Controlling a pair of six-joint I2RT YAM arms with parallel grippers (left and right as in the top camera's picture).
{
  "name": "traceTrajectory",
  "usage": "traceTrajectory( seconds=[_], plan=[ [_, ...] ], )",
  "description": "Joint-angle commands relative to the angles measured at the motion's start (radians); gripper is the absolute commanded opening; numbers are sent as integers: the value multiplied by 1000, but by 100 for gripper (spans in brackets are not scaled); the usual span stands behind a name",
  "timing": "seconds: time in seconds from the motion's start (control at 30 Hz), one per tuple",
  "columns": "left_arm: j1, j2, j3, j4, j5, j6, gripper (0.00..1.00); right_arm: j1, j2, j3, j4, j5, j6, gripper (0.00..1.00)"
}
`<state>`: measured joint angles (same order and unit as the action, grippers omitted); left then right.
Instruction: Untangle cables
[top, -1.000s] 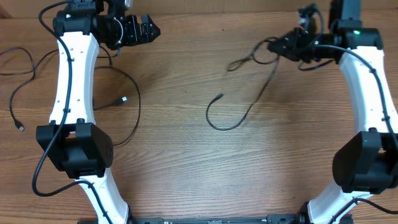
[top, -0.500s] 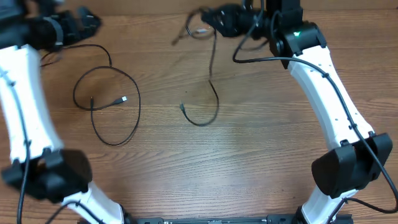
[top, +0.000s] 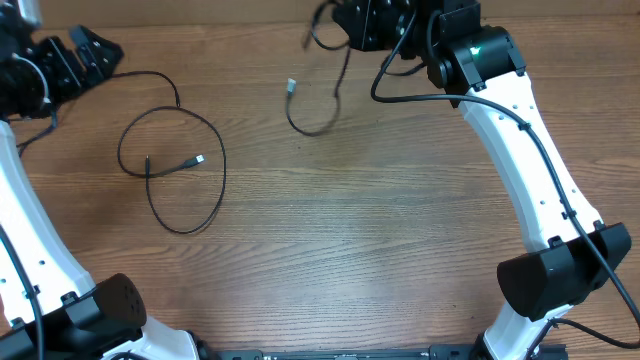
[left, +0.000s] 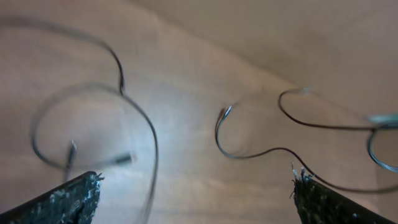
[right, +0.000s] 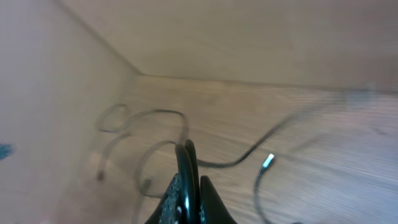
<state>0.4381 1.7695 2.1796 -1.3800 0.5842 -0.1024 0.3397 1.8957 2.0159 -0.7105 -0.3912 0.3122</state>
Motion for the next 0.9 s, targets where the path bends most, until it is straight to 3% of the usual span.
traceTrajectory(
  seconds=[0.0,0.07,0.1,0.13,0.4,0.6,0.87],
  plan=[
    [-45,19,-55,-48,-82,-83,94,-14,-3,6,-34,100,-33,4],
    [-74,21,-107,-66,-214,-224,60,-23,-3,6,-61,101,-33,4],
    [-93,21,-149,-66,-291,-306,23,-28,-3,6,-74,103,-33,4],
    [-111,21,-187,-64,-344,-371,4,-31,-3,6,-81,103,-33,4],
    [-229,22,-571,79,-384,-459,4,-34,-3,6,-90,103,-33,4],
    [-251,22,-888,280,-380,-536,4,-34,-3,6,-89,145,-33,4],
    [-257,22,-1119,552,-450,-541,4,-34,-3,6,-90,148,-33,4]
  ],
)
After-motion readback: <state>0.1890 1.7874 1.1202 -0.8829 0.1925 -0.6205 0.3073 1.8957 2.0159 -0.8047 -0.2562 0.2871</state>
